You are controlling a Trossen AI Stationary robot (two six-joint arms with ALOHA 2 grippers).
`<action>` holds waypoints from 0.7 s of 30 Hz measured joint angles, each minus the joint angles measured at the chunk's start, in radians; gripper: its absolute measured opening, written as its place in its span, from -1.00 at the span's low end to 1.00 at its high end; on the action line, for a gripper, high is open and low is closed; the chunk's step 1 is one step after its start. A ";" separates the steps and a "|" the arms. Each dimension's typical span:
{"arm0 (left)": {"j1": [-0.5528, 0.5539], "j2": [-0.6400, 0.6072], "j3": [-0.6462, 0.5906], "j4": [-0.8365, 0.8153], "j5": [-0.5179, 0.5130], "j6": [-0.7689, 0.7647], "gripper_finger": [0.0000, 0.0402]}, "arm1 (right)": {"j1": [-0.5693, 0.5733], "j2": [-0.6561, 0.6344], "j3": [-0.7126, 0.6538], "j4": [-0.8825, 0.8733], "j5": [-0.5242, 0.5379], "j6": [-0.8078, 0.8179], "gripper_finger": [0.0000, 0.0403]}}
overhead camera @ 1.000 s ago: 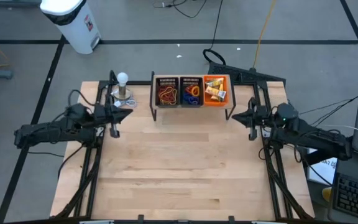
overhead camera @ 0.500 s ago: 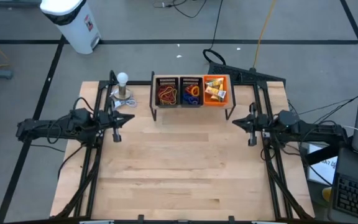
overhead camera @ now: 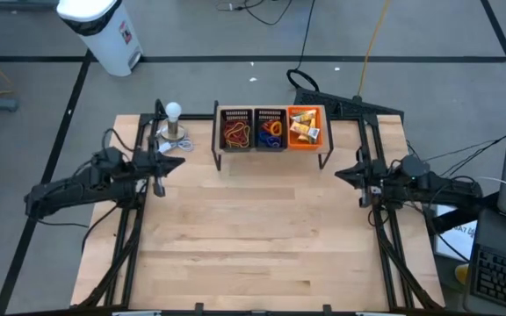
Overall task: Pick & Place Office Desk Supplies
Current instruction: Return to Home Position
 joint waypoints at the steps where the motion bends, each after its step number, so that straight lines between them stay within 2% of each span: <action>1: -0.009 -0.020 -0.001 -0.016 -0.011 -0.002 -1.00 | 0.000 -0.015 -0.003 0.005 0.010 0.009 -1.00; 4: -0.039 -0.072 -0.031 0.004 -0.041 -0.015 -1.00 | 0.000 -0.019 -0.020 0.009 0.049 0.033 -1.00; 11: -0.096 -0.147 -0.180 0.069 -0.123 -0.041 -1.00 | 0.000 -0.020 -0.132 0.100 0.067 0.042 -1.00; 21: -0.138 -0.168 -0.268 0.105 -0.127 -0.068 -1.00 | 0.000 -0.020 -0.284 0.229 0.067 0.091 -1.00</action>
